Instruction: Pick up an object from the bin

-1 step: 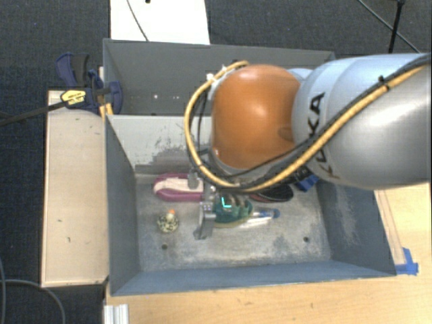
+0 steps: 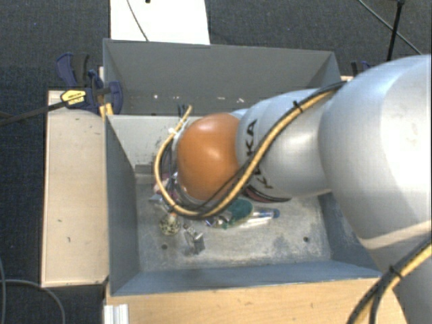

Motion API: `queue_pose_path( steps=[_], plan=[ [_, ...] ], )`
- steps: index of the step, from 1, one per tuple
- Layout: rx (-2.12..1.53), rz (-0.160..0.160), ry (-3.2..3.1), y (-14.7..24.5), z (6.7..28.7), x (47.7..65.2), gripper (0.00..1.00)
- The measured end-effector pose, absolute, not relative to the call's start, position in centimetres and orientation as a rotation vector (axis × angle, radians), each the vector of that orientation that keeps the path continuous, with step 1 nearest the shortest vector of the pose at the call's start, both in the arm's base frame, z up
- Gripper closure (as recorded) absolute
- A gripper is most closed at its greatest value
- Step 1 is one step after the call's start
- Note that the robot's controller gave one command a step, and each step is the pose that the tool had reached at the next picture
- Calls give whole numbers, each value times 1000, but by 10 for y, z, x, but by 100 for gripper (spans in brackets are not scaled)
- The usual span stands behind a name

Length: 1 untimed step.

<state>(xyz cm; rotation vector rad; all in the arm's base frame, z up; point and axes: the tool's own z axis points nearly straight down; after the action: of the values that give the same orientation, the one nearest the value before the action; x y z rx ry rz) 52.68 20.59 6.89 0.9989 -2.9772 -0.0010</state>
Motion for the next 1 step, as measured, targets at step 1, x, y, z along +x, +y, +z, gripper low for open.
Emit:
queue_pose_path(
  steps=[1],
  plan=[
    [1463, -1, -2787, 212, 102, 547, 0]
  ],
)
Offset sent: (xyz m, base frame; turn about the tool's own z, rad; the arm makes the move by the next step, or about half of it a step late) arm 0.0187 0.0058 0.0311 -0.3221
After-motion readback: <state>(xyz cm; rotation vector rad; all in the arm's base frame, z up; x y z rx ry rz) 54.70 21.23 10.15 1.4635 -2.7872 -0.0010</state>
